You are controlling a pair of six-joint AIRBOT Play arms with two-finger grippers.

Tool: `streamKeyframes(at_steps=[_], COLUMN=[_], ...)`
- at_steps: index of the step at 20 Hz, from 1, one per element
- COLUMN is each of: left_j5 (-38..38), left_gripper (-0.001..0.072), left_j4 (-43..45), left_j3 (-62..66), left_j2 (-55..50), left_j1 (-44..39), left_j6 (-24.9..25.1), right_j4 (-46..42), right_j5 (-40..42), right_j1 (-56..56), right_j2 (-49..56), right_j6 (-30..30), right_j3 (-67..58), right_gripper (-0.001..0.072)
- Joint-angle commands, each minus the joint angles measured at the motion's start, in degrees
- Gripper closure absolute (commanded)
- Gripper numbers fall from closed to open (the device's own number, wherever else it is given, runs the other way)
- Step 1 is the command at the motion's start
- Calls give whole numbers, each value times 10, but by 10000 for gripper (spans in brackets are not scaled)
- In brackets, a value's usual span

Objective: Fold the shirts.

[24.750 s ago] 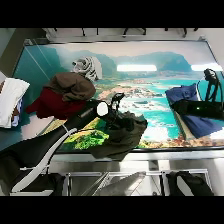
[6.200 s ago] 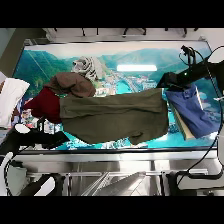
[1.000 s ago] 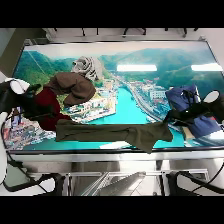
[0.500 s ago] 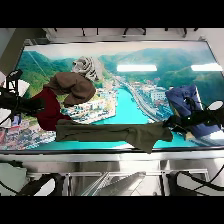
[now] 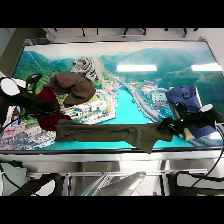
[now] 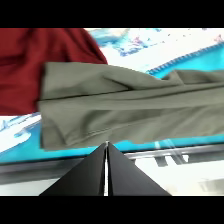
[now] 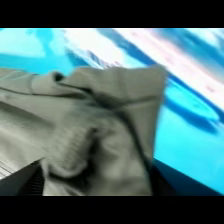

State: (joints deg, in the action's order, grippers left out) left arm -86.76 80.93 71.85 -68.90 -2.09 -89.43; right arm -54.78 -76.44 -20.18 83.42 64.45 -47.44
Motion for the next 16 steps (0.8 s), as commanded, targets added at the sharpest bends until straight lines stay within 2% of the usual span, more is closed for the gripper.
streamKeyframes(at_steps=[1, 2, 3, 7, 13, 16], left_j5=[4, 4, 6, 67, 259, 273], left_gripper=[690, 690, 690, 690, 690, 690], left_j4=[0, 0, 0, -18, -195, -195], left_j3=[1, 1, 1, 1, 6, 57], left_j2=[-37, -47, -58, -93, -191, -260], left_j1=[-54, -69, -85, -164, -313, -377], left_j6=[-3, -3, -5, -29, -33, -37], right_j4=[17, 21, 22, 19, -11, -11], right_j5=[0, 0, -3, -44, -102, -177], right_j1=[42, 55, 61, 55, 54, 54], right_j2=[7, 6, 1, -88, -302, -335], right_j6=[-8, -9, -13, 6, 129, 167], right_j3=[1, 1, 1, -1, -26, -111], right_gripper=[210, 400, 675, 681, 681, 681])
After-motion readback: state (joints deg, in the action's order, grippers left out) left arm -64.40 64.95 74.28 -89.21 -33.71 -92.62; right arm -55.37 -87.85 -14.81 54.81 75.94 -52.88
